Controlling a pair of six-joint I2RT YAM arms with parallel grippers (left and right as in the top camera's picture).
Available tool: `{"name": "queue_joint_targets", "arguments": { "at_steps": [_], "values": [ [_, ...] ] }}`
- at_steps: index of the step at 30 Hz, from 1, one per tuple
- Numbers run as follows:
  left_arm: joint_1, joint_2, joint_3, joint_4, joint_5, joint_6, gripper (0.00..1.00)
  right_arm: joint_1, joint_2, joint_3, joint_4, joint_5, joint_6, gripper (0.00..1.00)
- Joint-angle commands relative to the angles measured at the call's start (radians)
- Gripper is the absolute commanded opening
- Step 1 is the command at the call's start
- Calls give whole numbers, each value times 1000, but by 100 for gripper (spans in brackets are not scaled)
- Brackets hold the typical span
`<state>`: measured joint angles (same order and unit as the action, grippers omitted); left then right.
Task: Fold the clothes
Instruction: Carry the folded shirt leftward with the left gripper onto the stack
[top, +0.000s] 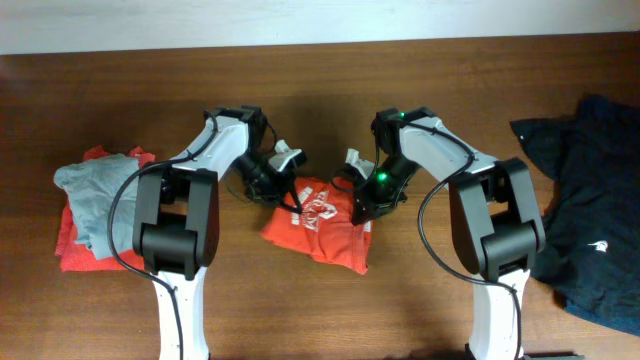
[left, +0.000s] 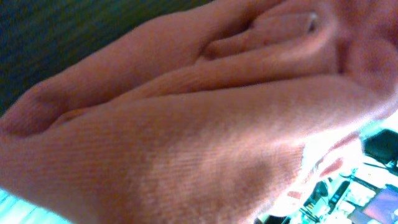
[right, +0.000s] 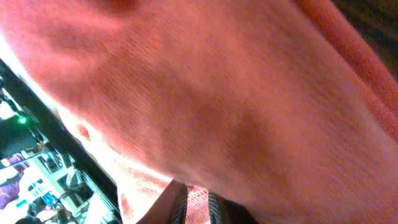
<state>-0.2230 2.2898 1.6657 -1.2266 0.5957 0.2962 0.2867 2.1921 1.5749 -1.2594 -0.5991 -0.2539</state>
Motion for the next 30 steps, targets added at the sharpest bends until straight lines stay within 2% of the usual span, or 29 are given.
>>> {"name": "queue_joint_targets", "arguments": {
  "at_steps": [1,6,14,20,24,30],
  "values": [
    [30,-8,75,3,-373,-171,1,-73,-21,129,-71,63,0,21],
    [66,-97,114,10,-502,-284,0,-145,-62,266,-196,117,0,21],
    [197,-271,114,-12,-665,-381,1,-212,-82,279,-230,148,0,21],
    [275,-397,114,-48,-806,-393,1,-217,-82,279,-229,167,0,21],
    [353,-403,109,-99,-885,-409,1,-217,-82,279,-230,167,0,21],
    [472,-403,109,-122,-889,-409,1,-217,-82,279,-230,167,0,21]
  ]
}}
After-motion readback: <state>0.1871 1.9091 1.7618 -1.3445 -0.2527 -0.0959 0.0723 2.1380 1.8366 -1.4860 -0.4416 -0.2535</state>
